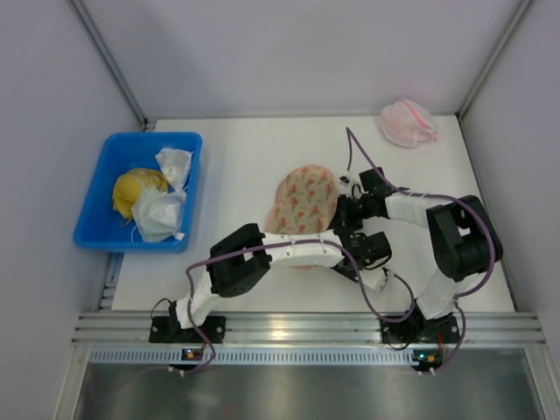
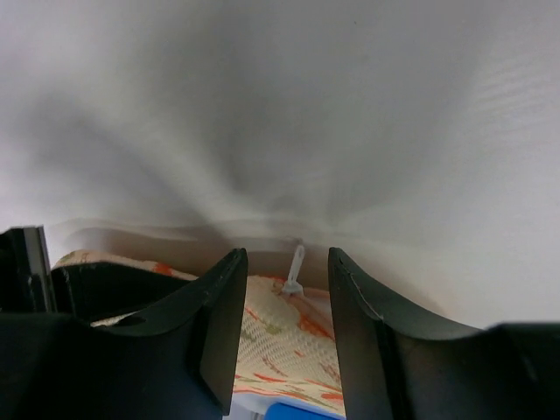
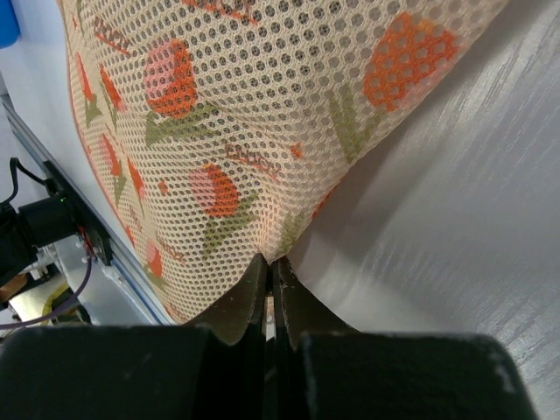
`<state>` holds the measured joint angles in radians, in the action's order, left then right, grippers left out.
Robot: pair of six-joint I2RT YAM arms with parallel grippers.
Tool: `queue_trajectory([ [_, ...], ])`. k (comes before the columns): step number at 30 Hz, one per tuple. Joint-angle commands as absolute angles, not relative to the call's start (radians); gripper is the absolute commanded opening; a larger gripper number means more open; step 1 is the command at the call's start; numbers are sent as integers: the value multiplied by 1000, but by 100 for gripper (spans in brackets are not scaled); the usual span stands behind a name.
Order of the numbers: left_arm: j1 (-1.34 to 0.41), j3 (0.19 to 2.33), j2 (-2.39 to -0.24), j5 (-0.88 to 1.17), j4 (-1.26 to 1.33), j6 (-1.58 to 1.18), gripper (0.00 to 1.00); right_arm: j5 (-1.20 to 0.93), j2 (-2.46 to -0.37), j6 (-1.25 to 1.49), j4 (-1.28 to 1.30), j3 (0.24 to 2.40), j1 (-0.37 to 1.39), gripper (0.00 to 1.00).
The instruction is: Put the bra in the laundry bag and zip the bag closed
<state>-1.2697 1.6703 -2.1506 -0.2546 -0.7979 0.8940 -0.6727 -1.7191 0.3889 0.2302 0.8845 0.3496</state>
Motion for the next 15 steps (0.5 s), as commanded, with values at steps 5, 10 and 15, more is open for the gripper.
queue_trajectory([
  [5,-1264,1816,-2281,-339,-916,891,48,-652,-1651,388,219,890,364,0],
  [10,-1258,1865,-2322,-379,-977,890,48,-650,-1652,387,221,890,364,0],
  [15,-1259,1881,-2345,-414,-1014,899,47,-652,-1667,388,219,891,362,0],
])
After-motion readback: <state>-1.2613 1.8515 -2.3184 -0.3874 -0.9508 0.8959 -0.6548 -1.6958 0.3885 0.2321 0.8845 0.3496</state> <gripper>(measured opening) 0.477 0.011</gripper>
